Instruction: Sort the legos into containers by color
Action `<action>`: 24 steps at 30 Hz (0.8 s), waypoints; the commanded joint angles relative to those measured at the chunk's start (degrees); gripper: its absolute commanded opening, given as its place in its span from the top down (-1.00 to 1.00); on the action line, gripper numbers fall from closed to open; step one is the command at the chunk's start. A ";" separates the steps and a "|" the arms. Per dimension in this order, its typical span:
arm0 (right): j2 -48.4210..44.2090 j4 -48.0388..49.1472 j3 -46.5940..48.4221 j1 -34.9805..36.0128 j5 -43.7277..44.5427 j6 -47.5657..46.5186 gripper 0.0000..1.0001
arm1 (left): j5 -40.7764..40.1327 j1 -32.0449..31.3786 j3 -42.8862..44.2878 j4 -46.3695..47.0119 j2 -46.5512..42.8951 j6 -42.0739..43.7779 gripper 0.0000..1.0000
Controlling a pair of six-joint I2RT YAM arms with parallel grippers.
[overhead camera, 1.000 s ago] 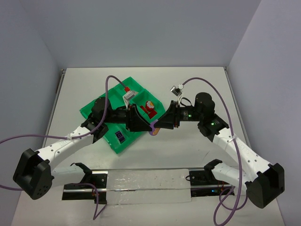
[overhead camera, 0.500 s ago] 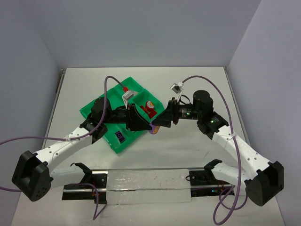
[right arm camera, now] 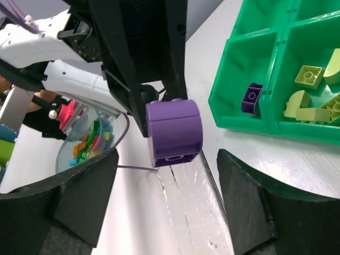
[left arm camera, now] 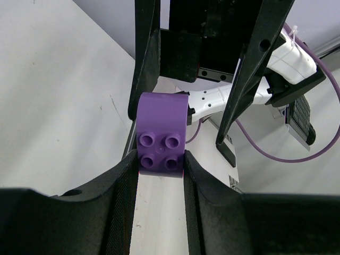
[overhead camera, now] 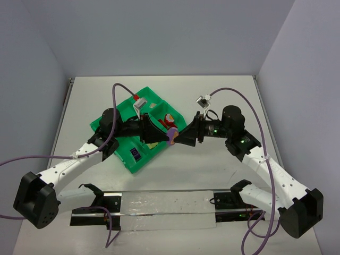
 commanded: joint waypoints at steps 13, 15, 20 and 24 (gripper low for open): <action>1.14 7.68 -0.90 -0.20 -3.59 1.73 -0.42 | 1.42 0.44 2.06 3.84 0.07 -1.17 1.00; 1.42 8.23 -1.04 -0.20 -4.00 1.94 -0.40 | 1.49 0.44 2.06 4.19 0.21 -1.31 1.00; 2.00 9.55 -1.47 -0.22 -4.06 2.45 -0.23 | 1.66 0.44 2.32 4.37 0.32 -1.55 1.00; 2.35 10.35 -1.85 -0.16 -4.12 2.91 0.18 | 2.07 0.44 2.53 3.65 0.37 -1.35 1.00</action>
